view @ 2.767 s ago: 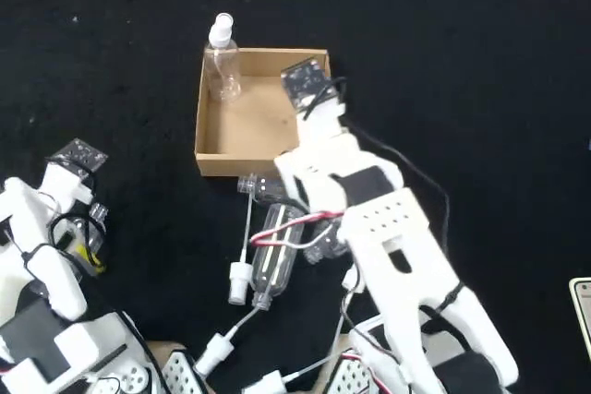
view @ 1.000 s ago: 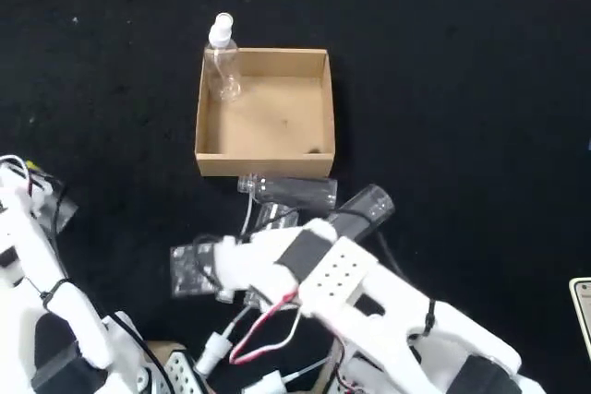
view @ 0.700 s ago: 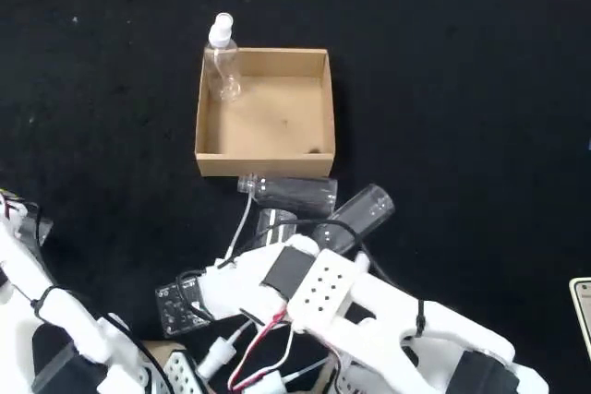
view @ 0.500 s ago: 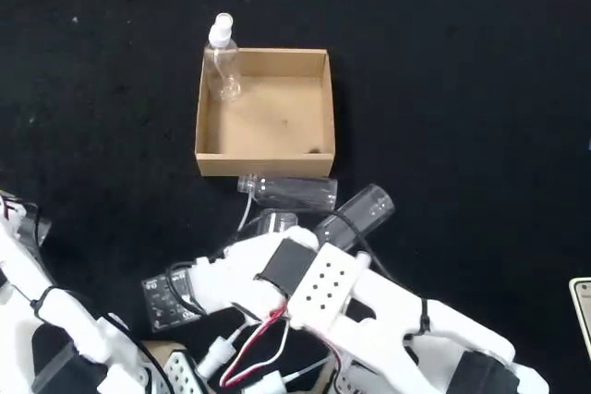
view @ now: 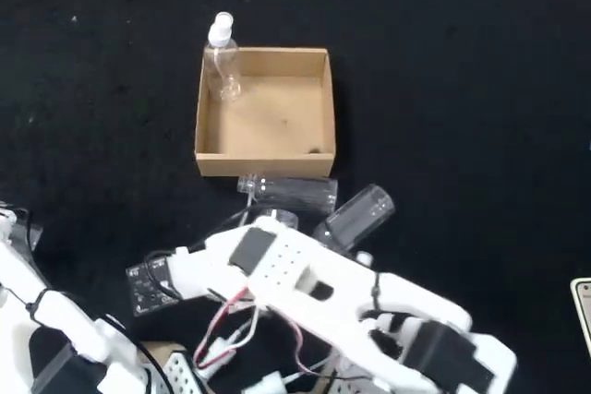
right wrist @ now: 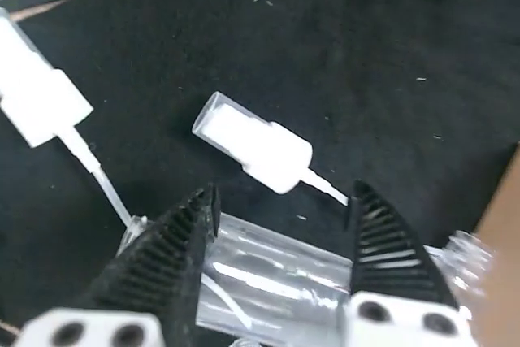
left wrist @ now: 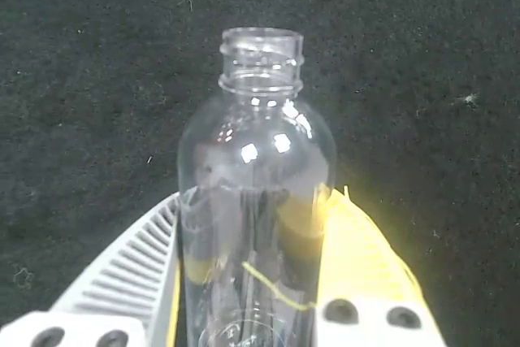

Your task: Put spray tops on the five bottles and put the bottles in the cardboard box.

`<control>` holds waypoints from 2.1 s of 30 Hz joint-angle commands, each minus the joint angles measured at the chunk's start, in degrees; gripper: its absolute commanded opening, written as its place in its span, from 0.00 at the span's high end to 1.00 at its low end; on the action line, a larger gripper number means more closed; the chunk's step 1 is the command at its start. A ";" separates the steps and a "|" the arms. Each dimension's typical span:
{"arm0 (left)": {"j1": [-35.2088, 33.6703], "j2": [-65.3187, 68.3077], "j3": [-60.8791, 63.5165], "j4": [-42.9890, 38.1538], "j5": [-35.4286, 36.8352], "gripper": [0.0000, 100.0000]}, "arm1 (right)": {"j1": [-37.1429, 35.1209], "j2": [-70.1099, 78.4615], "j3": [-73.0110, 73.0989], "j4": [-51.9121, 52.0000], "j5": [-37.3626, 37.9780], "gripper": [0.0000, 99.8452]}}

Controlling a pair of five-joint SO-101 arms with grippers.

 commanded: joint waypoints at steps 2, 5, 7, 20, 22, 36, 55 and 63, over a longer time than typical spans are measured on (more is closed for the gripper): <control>-0.57 -2.37 -0.57 -1.14 0.44 0.96 | 1.93 4.53 -3.82 -3.52 0.53 0.75; -0.57 -2.37 -0.57 -1.14 0.44 0.96 | 2.20 7.69 -3.82 -6.95 0.53 0.75; -0.57 -2.37 -0.57 -1.14 0.44 0.96 | 2.11 9.71 -3.82 -9.05 0.53 0.75; -0.48 -2.37 -0.48 -1.14 0.44 0.96 | 1.93 15.25 -4.00 -16.79 0.09 0.84; -0.48 -2.37 -0.57 -1.14 0.44 0.96 | 1.93 14.90 -4.18 -16.88 0.00 0.88; -0.57 -2.64 -0.40 -1.14 0.44 0.96 | 3.43 12.18 -17.19 -13.27 -13.89 0.89; -0.48 -2.73 -0.22 -1.14 0.44 0.96 | 15.03 -28.26 -19.03 -2.55 -34.99 0.96; 2.15 -3.43 -1.54 2.64 0.26 0.96 | 19.69 -40.57 -19.47 -2.73 -39.56 0.99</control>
